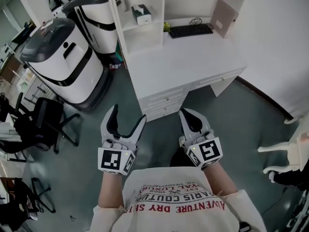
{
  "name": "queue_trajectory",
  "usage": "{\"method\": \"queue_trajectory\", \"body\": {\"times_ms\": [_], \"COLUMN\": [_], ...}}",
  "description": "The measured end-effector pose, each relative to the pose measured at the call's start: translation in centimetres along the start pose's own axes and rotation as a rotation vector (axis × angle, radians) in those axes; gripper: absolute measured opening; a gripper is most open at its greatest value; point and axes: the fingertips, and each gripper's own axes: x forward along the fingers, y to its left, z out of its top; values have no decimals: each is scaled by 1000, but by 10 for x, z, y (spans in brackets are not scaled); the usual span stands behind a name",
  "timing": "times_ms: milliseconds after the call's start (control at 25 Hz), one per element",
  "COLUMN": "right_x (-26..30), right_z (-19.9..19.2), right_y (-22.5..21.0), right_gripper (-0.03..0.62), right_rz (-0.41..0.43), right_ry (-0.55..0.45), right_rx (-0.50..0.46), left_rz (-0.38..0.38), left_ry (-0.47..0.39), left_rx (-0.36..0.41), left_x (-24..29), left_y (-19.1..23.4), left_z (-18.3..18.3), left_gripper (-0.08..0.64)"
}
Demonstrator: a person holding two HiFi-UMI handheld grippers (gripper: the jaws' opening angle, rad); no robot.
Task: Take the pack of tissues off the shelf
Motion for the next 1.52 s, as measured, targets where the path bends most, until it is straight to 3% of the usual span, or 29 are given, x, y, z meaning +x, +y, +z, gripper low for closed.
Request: {"method": "queue_trajectory", "body": {"times_ms": [240,680,1000,1520], "right_x": [36,108,164,294], "right_z": [3,15,10,17], "right_y": [-84,-228,-263,-298], "right_gripper": [0,0,0,0], "right_rz": [86,242,313,321], "right_ry": [11,9,13,22], "right_rx": [28,-18,-12,-44], "left_rz": [87,329,433,465], "left_ry": [3,29,85,146], "left_rx": [-16,8,42,2], "left_x": [85,218,270,384], "left_y": [-20,-24,7,104], "left_z": [2,-6,-14,-45], "left_gripper": [396,414,456,462]}}
